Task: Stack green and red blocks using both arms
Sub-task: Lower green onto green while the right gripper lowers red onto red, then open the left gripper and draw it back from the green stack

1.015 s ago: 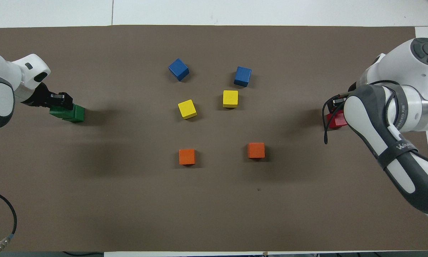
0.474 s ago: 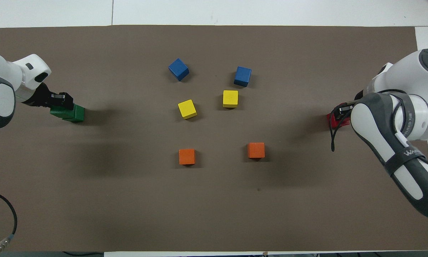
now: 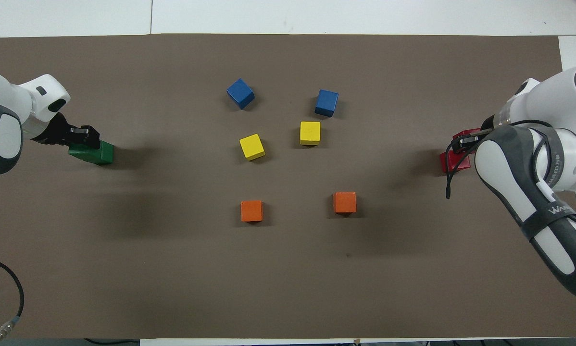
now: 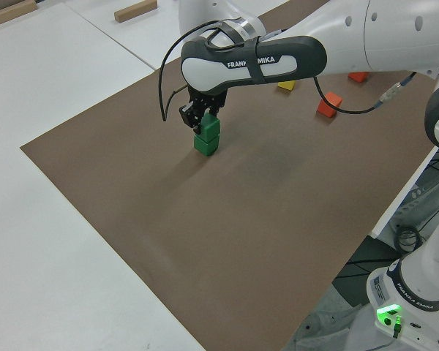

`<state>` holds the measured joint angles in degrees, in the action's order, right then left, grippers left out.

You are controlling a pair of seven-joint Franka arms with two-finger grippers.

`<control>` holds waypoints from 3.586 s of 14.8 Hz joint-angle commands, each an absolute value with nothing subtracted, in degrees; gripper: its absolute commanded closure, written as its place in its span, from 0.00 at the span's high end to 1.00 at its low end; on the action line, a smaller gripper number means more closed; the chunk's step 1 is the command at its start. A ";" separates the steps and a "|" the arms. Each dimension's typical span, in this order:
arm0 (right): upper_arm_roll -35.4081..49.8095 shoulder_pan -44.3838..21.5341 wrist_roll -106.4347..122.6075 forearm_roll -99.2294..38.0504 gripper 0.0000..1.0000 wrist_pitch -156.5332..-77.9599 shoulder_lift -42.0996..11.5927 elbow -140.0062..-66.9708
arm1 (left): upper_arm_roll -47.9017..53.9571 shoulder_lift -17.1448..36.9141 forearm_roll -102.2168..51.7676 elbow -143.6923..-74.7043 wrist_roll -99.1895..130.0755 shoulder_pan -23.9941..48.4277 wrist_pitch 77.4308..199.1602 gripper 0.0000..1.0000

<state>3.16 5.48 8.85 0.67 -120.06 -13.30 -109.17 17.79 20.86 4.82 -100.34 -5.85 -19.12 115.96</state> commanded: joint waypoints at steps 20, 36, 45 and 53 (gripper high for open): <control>3.78 6.86 8.44 0.18 0.00 -129.55 -5.54 -123.92 | 17.23 17.84 3.87 -104.85 -7.12 -19.42 119.71 0.00; 3.78 7.29 8.44 0.18 0.00 -130.96 -6.24 -123.93 | 17.23 16.62 4.04 -104.85 -6.68 -19.07 118.83 1.00; 3.78 7.12 8.52 0.18 0.00 -132.35 -7.03 -123.84 | 17.23 11.09 4.13 -100.11 -6.77 -19.07 108.47 1.00; 3.78 7.03 8.53 0.18 0.00 -133.33 -7.82 -123.84 | 17.93 -0.87 3.60 -100.02 -6.94 -18.81 96.96 1.00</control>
<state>3.24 6.57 8.71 0.65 -131.94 -8.07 -123.15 18.02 2.39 4.74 -99.16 -5.92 -19.09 99.61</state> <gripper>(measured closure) 0.454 0.000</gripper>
